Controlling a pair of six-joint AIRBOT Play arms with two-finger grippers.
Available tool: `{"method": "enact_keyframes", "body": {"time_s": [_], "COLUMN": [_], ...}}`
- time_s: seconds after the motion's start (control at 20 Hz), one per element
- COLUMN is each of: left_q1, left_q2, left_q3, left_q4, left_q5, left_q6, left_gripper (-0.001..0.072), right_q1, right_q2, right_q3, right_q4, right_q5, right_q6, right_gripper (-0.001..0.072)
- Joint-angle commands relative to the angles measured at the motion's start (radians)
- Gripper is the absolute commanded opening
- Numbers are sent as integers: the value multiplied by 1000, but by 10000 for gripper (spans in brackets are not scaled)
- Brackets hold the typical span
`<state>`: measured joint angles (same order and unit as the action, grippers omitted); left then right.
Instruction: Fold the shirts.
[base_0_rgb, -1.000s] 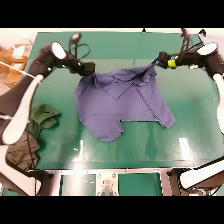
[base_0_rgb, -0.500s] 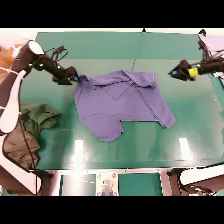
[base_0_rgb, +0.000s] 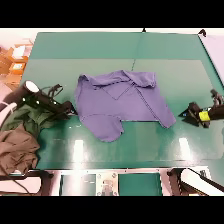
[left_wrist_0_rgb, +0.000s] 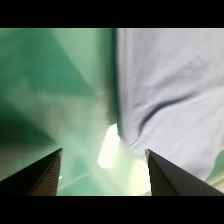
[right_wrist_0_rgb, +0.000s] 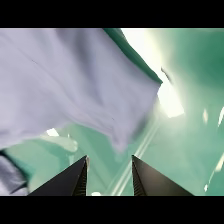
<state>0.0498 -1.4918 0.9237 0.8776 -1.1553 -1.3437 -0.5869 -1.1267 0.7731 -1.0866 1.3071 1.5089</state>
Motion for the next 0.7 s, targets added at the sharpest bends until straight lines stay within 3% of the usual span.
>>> {"method": "enact_keyframes", "body": {"time_s": [0.0, 0.15, 0.2, 0.25, 0.35, 0.4, 0.45, 0.65], "left_q1": [1, -39, -66, -95, -117, -107, -88, -7], "left_q2": [16, -18, -34, -48, -52, -52, -51, -51], "left_q3": [-132, -132, -133, -134, -133, -128, -126, -126], "left_q4": [-229, -347, -346, -346, -345, -344, -344, -331], "left_q5": [221, 199, 173, 150, 141, 142, 142, 105], "left_q6": [128, 193, 195, 200, 200, 201, 200, 200], "left_gripper": [588, 585, 425, 353, 350, 188, 33, 26], "right_q1": [-13, -13, -13, -13, -4, 13, 38, 119], "right_q2": [53, 53, 50, 45, 26, 14, -7, -65], "right_q3": [-154, -205, -222, -234, -248, -252, -252, -252], "right_q4": [-25, 1, 26, 52, 106, 143, 180, 283], "right_q5": [-54, -122, -149, -166, -198, -218, -245, -311], "right_q6": [28, 28, 27, 23, -4, -21, -37, -103], "right_gripper": [336, 337, 340, 380, 378, 371, 304, 30]}}
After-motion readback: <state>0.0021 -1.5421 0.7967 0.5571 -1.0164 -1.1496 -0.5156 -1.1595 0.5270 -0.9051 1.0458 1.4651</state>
